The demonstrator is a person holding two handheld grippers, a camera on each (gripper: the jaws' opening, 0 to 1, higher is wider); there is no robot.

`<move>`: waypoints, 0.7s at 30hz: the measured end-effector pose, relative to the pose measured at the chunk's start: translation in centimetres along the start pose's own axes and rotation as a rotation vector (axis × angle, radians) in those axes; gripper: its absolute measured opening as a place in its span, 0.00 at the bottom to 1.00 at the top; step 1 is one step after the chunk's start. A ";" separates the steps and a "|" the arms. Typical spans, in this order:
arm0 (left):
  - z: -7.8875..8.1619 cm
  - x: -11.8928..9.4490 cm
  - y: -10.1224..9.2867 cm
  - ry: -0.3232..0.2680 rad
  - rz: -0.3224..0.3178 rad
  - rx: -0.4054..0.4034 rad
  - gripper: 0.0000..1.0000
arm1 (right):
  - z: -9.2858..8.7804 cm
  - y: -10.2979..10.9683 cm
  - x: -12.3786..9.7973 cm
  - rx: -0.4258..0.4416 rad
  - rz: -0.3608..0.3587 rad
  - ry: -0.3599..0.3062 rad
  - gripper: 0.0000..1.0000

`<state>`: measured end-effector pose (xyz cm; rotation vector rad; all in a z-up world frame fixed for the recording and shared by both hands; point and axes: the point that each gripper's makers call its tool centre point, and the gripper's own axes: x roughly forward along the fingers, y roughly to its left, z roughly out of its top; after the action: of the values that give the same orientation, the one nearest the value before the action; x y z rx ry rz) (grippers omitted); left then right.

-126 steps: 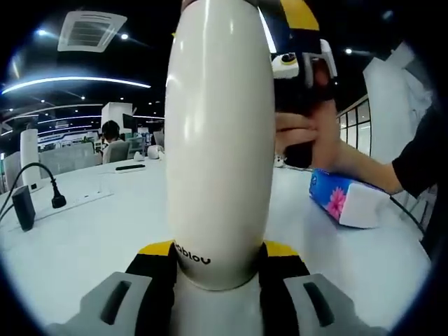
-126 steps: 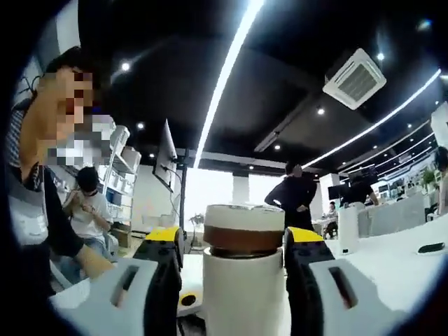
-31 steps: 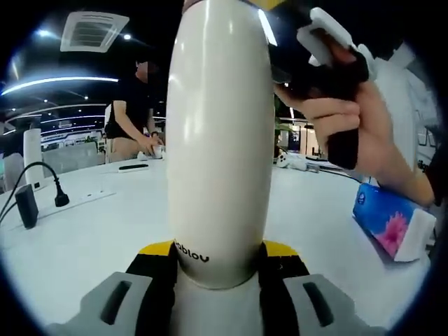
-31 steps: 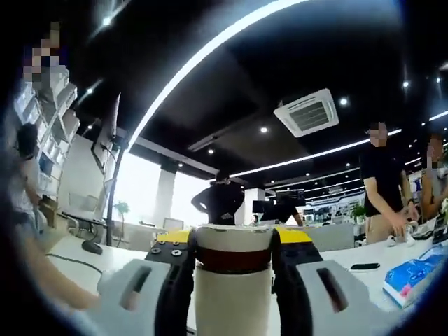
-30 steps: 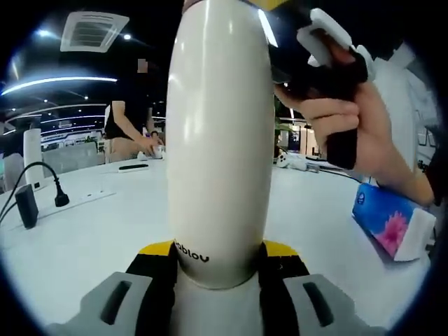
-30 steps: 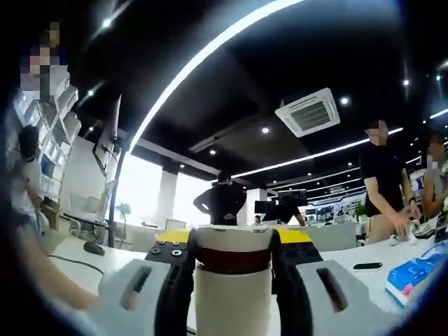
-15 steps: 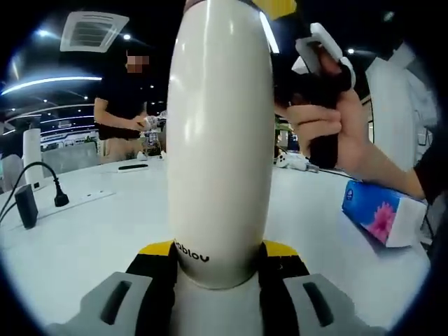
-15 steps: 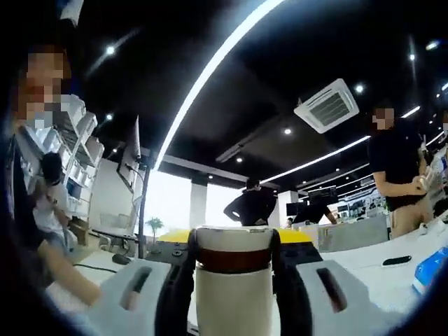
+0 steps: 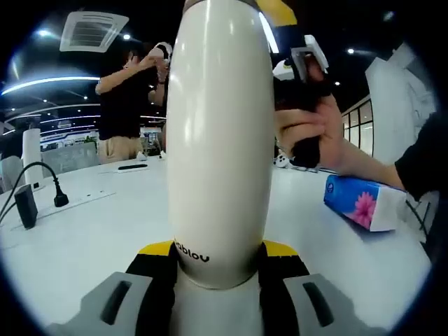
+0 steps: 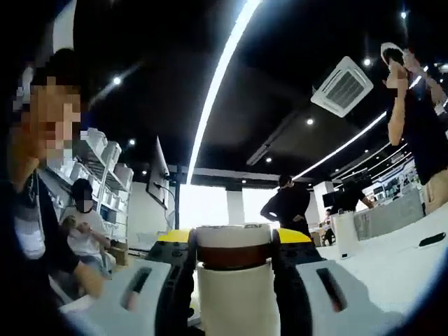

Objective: Grasp the water cup twist off the cup lid place the cup lid on the table

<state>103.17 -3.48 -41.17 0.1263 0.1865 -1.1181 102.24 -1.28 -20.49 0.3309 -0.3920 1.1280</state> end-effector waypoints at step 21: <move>0.0 0.2 0.4 0.002 0.002 -0.001 0.47 | -0.2 -0.6 -0.1 0.223 0.245 -0.023 0.45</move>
<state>103.63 -3.42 -41.25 0.1264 0.1883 -1.1160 102.78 -1.51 -20.75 0.5024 -0.3330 1.4132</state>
